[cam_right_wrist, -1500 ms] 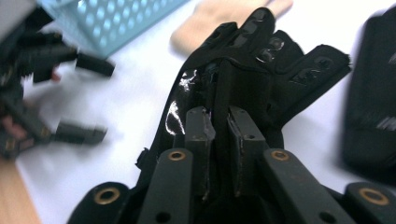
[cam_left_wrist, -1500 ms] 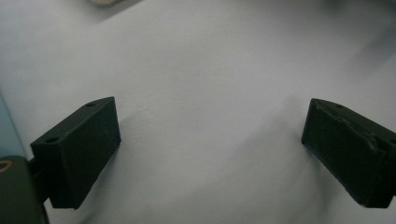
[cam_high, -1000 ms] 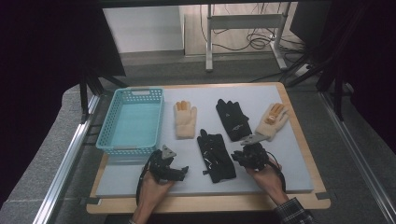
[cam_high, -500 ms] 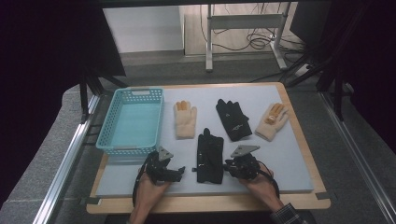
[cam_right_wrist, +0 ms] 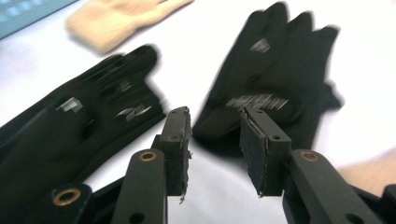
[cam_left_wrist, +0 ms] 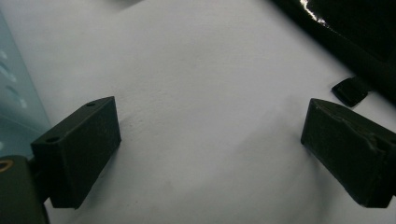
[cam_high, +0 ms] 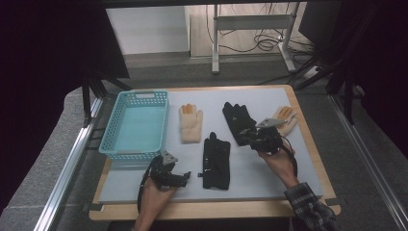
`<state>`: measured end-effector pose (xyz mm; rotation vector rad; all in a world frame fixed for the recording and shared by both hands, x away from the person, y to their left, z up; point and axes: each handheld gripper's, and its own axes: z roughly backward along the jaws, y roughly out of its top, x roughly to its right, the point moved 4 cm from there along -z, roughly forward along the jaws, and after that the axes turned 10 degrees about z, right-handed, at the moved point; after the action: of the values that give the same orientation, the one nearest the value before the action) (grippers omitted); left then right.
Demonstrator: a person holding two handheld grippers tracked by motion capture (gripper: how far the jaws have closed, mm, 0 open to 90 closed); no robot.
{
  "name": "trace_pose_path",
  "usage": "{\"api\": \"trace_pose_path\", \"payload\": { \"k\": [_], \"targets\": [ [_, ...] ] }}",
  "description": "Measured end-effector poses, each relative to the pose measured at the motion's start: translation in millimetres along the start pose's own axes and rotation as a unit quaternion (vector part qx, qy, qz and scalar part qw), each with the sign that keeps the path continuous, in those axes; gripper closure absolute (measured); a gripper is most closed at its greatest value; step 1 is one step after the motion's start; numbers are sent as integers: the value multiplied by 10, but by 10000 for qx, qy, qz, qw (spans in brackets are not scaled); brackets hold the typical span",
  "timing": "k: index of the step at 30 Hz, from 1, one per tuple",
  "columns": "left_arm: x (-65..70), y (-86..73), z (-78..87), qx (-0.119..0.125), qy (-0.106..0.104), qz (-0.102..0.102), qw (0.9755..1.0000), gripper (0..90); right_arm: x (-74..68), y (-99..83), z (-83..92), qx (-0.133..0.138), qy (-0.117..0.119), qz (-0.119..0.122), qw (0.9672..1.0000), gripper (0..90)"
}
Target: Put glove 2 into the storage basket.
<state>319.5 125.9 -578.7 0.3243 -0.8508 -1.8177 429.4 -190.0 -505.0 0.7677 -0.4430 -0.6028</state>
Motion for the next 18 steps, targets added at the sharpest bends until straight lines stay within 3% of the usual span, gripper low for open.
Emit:
{"api": "trace_pose_path", "payload": {
  "k": [6, 11, 13, 18],
  "targets": [
    [-1, 0, 1, -8, 2, 0, 10000, 49, 320, 174, -294, -36, -198, -104, 9997, 599],
    [-1, 0, 1, -10, -3, 0, 10000, 49, 542, 257, -595, -233, -194, -72, 9995, 468],
    [-1, 0, -1, 4, -5, 2, 10000, 49, 579, 247, -694, -335, -86, -133, 9993, 423],
    [-1, 0, -1, 5, -6, 4, 10000, 49, 620, 188, -878, -665, -226, 223, 9973, 360]
  ]
}}
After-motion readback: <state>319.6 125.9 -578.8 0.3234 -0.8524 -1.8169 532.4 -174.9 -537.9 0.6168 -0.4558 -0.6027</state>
